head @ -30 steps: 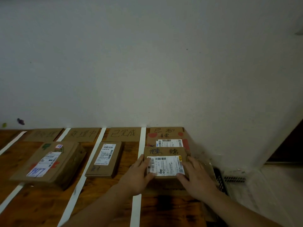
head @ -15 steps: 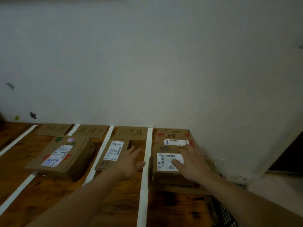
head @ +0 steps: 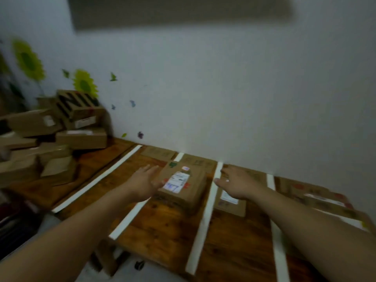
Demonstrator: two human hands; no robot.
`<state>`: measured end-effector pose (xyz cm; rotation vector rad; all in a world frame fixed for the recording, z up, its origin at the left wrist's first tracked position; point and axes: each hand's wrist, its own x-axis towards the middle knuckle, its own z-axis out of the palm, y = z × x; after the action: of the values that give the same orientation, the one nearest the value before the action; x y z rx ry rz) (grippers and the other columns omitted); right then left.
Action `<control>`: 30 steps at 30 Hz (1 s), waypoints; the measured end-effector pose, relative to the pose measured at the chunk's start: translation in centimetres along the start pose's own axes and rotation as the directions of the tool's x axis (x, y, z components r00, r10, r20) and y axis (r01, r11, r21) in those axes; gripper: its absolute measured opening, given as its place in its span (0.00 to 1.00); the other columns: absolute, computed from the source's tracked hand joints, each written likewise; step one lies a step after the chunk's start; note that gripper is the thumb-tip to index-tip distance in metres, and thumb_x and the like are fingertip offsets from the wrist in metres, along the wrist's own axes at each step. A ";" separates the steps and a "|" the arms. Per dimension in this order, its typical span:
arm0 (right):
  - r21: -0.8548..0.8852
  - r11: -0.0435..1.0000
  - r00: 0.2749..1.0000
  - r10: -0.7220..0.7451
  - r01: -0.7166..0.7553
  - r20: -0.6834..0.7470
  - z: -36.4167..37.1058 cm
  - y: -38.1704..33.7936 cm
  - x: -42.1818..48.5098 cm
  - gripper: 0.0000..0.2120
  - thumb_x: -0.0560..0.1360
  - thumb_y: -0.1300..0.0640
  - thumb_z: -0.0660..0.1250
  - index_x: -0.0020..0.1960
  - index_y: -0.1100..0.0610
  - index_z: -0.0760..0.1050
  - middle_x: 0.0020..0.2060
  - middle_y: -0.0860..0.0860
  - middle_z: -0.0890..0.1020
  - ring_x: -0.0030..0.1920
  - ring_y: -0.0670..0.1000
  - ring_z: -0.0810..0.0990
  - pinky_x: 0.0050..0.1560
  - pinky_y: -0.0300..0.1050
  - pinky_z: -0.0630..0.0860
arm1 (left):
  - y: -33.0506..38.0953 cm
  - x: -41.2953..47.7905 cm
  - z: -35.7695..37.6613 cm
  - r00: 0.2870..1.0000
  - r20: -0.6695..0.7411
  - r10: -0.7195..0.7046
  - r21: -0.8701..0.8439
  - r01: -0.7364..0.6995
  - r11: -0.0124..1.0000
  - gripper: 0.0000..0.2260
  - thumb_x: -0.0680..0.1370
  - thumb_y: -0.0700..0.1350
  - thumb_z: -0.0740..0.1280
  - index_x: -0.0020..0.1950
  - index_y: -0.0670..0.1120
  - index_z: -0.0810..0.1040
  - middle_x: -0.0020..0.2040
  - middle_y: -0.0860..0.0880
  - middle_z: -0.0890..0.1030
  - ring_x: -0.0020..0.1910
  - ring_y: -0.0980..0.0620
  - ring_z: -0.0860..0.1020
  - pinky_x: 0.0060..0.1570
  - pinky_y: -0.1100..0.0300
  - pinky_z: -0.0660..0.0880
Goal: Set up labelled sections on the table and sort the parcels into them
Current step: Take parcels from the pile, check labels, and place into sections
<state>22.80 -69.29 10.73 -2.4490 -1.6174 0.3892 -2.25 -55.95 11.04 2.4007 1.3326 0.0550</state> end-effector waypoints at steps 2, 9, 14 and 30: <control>0.035 0.999 0.999 -0.029 0.028 0.022 1.1 -4.7 1.6 0.29 0.78 0.39 0.58 0.73 0.54 0.66 0.71 0.56 0.68 0.69 0.57 0.68 0.67 0.47 0.65 | -5.0 -1.0 -2.3 0.998 -0.023 -0.056 -0.021 0.056 0.998 0.31 0.79 0.58 0.59 0.77 0.50 0.53 0.78 0.47 0.52 0.77 0.46 0.49 0.74 0.52 0.51; 0.073 0.987 0.983 -0.153 0.146 0.097 5.1 -18.8 8.8 0.31 0.78 0.37 0.56 0.77 0.50 0.57 0.75 0.52 0.62 0.72 0.55 0.64 0.70 0.50 0.62 | -20.9 -1.9 -7.4 0.959 -0.062 -0.277 -0.141 0.267 0.953 0.30 0.78 0.58 0.60 0.77 0.53 0.53 0.78 0.48 0.50 0.77 0.44 0.48 0.74 0.48 0.51; 0.125 0.963 0.953 -0.255 0.237 0.165 9.4 -27.7 16.6 0.34 0.76 0.35 0.57 0.76 0.53 0.59 0.74 0.53 0.64 0.72 0.55 0.65 0.71 0.49 0.63 | -30.7 0.3 -9.4 0.906 -0.040 -0.421 -0.203 0.406 0.891 0.31 0.78 0.58 0.61 0.77 0.52 0.53 0.78 0.46 0.51 0.77 0.43 0.48 0.74 0.48 0.52; 0.415 0.902 0.864 -0.302 0.121 0.404 23.1 -51.7 37.0 0.34 0.78 0.39 0.59 0.78 0.55 0.54 0.76 0.53 0.61 0.74 0.54 0.62 0.71 0.48 0.62 | -53.2 16.4 -13.3 0.843 0.228 -0.487 -0.468 0.534 0.704 0.21 0.80 0.48 0.62 0.72 0.48 0.63 0.64 0.47 0.73 0.63 0.46 0.73 0.62 0.52 0.71</control>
<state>-15.79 -14.85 -0.50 -1.9490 -1.7532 1.1977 -39.21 -13.17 1.88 1.5108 1.6475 0.1330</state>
